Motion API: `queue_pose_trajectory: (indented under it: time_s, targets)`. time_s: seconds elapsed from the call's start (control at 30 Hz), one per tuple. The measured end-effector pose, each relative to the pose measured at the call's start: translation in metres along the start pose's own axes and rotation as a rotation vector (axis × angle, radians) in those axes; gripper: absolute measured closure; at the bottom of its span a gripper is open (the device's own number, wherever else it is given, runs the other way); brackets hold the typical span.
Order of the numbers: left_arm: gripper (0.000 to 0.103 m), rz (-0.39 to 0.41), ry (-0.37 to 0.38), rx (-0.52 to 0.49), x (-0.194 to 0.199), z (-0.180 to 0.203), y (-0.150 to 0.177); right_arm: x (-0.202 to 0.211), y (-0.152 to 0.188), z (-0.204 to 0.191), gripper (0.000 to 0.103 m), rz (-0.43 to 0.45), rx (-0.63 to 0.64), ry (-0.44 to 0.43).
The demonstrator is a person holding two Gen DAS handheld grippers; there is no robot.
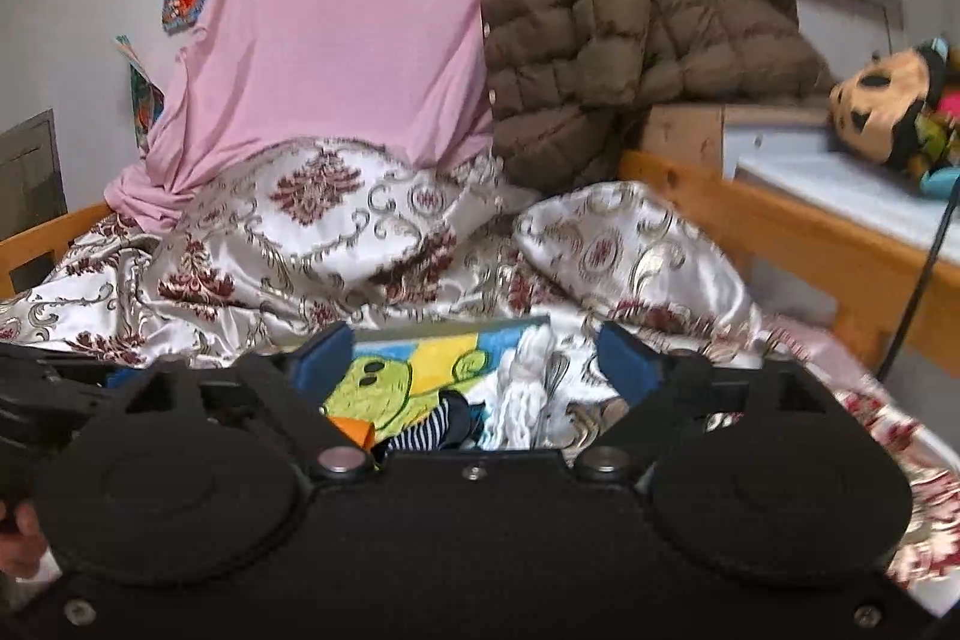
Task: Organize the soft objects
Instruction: 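Open the left tool over the tray while the right tool releases the sock, then withdraw both tools up from the tray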
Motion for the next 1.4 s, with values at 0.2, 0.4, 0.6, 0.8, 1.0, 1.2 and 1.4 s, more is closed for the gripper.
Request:
queue_pose_trajectory:
  time_s: [0.2,0.4,0.6,0.8,1.0,1.2,1.4]
  targets:
    - [0.022,0.114,-0.005,-0.001,0.051,-0.004,-0.026,0.042,-0.029,-0.011,0.004,0.134,0.019,0.026]
    - [0.011,0.197,-0.013,0.013,0.105,-0.012,-0.040,0.079,-0.045,-0.028,0.001,0.210,0.049,0.041]
    - [0.001,0.253,-0.016,0.032,0.153,-0.023,-0.039,0.121,-0.047,-0.042,0.001,0.294,0.038,0.040]
    - [0.001,0.300,-0.016,0.029,0.198,-0.031,-0.031,0.160,-0.043,-0.056,0.001,0.347,0.023,0.049]
    - [0.001,0.325,-0.012,-0.001,0.237,-0.034,-0.015,0.182,-0.030,-0.077,0.001,0.324,0.033,0.059]
    - [0.001,0.322,-0.018,-0.048,0.274,-0.035,0.003,0.187,-0.023,-0.083,0.001,0.247,0.085,0.113]
    - [0.001,0.258,-0.001,-0.110,0.302,-0.046,0.019,0.204,-0.008,-0.086,0.001,0.149,0.050,0.161]
Point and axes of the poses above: each gripper's, at about its wrist camera, not at the fingertips, and x roughly against the way its jaws point, z to its right, y to its underside, the point moved 7 cm from there along -x, roughly the way its jaws point, and after that the axes turned 12 degrees about z, right-handed, at the moved point
